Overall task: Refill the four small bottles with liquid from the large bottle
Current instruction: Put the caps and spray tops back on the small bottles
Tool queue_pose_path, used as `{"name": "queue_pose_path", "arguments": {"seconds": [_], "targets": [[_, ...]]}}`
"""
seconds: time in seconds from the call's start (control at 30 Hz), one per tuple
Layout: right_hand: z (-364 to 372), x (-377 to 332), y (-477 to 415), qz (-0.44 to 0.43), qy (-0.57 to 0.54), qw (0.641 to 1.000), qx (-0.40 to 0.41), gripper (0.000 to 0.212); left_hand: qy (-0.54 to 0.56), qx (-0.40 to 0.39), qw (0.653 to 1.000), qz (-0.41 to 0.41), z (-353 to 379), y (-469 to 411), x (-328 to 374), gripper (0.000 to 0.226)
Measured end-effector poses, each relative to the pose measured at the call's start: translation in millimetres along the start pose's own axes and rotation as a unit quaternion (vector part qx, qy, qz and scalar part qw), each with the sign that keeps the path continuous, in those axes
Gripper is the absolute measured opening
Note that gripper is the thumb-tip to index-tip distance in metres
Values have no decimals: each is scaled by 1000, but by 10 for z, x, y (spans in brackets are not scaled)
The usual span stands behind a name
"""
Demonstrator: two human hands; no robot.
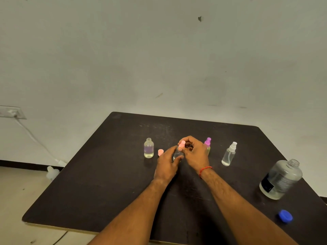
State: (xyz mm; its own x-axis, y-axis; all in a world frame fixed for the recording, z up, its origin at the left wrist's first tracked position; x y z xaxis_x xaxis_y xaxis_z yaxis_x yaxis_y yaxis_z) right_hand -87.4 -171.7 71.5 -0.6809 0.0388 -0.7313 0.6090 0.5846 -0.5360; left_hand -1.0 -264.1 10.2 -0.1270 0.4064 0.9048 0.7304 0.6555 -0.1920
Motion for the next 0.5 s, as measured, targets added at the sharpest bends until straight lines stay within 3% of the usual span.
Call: {"name": "queue_pose_path", "arguments": {"seconds": [0.23,0.5], "targets": [[70,-139,56,-35,70,995,63,8,7,24,1000,-2,-43,39,14,24],[47,79,1,13,54,995,79,15,-7,13,1000,-5,-12,-8,7,35]]}}
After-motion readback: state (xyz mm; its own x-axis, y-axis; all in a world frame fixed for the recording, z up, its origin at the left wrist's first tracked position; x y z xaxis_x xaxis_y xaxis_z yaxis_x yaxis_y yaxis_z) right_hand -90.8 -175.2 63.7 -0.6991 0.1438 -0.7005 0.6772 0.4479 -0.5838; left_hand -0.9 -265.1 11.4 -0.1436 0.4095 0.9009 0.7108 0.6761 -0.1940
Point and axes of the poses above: each hand's wrist, its own y-axis away from the middle knuckle, its own z-axis out of the palm, x = y × z, the point moved 7 cm from there along -y, towards the middle knuckle, and after that the axes turned 11 degrees about -z, right-handed, at the moved point
